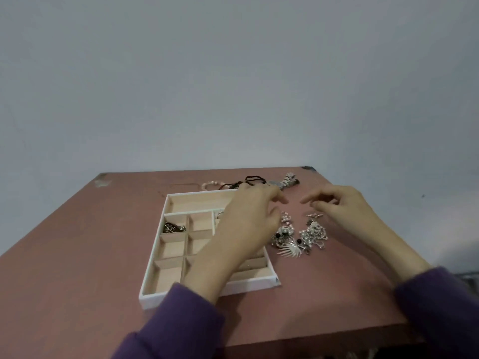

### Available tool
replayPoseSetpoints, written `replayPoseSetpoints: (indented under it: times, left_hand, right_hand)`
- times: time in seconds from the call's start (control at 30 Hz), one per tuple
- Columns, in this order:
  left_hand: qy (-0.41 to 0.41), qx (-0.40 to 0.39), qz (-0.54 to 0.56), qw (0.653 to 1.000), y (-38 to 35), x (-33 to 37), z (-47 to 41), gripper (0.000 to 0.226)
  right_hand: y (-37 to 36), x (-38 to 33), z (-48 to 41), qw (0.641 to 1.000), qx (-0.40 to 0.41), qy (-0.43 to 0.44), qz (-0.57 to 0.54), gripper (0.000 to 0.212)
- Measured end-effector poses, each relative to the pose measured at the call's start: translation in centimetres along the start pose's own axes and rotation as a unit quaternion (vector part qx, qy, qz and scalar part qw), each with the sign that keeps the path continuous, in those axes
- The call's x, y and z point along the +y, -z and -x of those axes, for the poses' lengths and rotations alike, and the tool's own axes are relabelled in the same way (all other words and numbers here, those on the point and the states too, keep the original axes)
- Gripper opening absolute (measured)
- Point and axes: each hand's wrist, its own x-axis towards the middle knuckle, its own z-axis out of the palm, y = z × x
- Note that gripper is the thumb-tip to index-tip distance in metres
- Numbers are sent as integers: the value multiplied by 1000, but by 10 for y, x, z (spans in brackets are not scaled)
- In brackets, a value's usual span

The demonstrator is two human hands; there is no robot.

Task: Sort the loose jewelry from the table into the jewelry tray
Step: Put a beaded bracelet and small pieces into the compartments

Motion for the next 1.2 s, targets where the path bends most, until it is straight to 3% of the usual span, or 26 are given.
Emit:
replayPoseSetpoints:
  times: [0.27, 0.57, 0.83, 0.97, 1.1, 1.2]
  left_hand:
    - [-17, -4, -32, 999, -30, 1, -14, 26]
    - [-17, 42, 1, 999, -28, -3, -14, 27]
    - [-22, 48, -6, 999, -28, -2, -13, 26]
    - [-19, 42, -5, 999, -29, -2, -13, 27]
    - [-17, 39, -3, 999, -29, -2, -12, 27]
    - [-15, 38, -3, 999, -29, -2, -12, 26]
  right_hand:
    - [9, 22, -9, 992, 69, 1, 103, 29]
    - [13, 16, -3, 977, -115, 42, 174, 31]
    - [9, 20, -5, 972, -101, 51, 208, 10]
    - [11, 18, -4, 983, -83, 43, 157, 15]
    - [10, 23, -5, 968, -108, 53, 222, 22]
    - [10, 23, -5, 972, -109, 44, 206, 20]
